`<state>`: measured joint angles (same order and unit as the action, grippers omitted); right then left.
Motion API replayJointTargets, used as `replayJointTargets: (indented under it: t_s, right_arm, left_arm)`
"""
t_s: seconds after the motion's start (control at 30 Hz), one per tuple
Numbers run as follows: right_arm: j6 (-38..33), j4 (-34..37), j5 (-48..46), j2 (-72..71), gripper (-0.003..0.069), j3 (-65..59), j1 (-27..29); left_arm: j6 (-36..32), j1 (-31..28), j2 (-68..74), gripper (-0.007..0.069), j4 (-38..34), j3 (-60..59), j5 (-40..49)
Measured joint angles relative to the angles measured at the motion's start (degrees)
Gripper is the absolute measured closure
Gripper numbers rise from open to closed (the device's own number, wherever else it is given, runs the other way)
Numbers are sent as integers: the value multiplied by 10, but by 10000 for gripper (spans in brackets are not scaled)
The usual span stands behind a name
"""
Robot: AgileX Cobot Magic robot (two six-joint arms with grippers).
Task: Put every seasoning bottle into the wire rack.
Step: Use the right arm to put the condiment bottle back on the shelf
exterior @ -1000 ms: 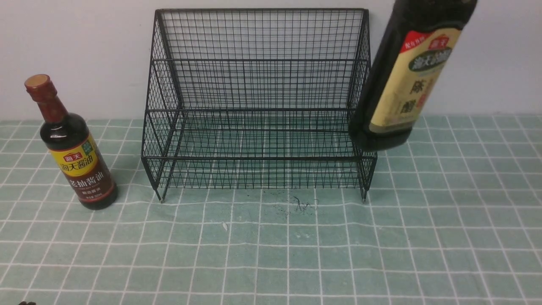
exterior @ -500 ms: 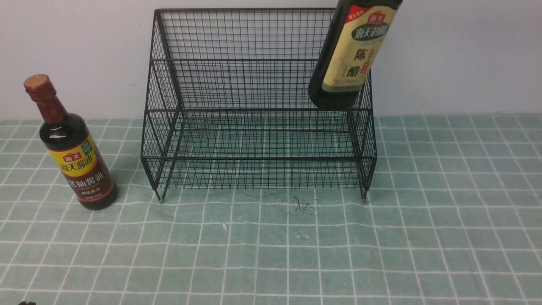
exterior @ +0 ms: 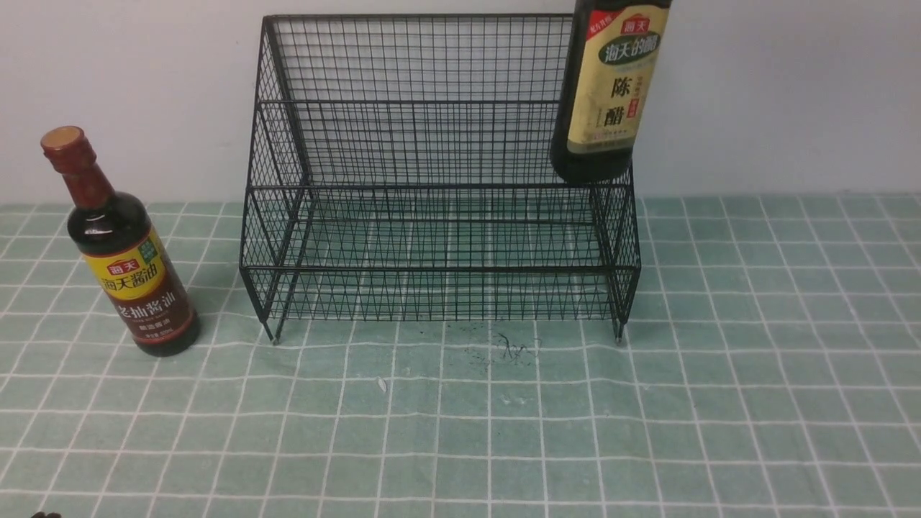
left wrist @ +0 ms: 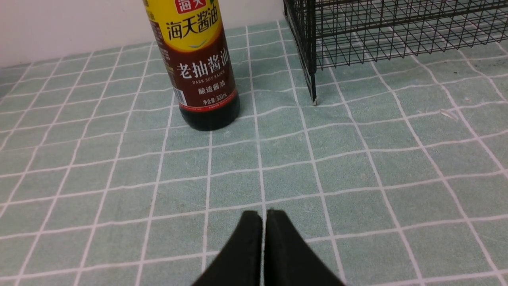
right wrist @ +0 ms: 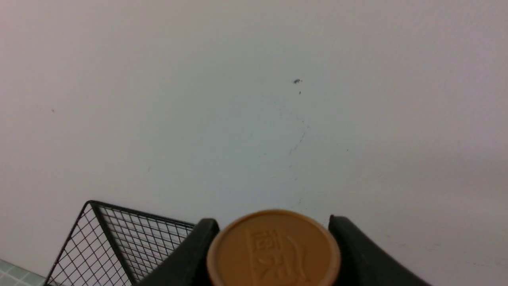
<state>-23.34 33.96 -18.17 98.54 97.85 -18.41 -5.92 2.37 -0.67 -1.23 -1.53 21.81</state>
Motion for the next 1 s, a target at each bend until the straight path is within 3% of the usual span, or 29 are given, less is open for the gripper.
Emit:
replayJointTargets:
  t_s: [0.47, 1.0]
  right_arm:
    - [-2, 5, 57, 38, 334, 0, 0]
    - [-13, -39, -122, 74, 334, -1, 0]
  left_arm:
    - [0, 0, 0, 631, 0, 0, 0]
    - [0, 0, 0, 631, 0, 0, 0]
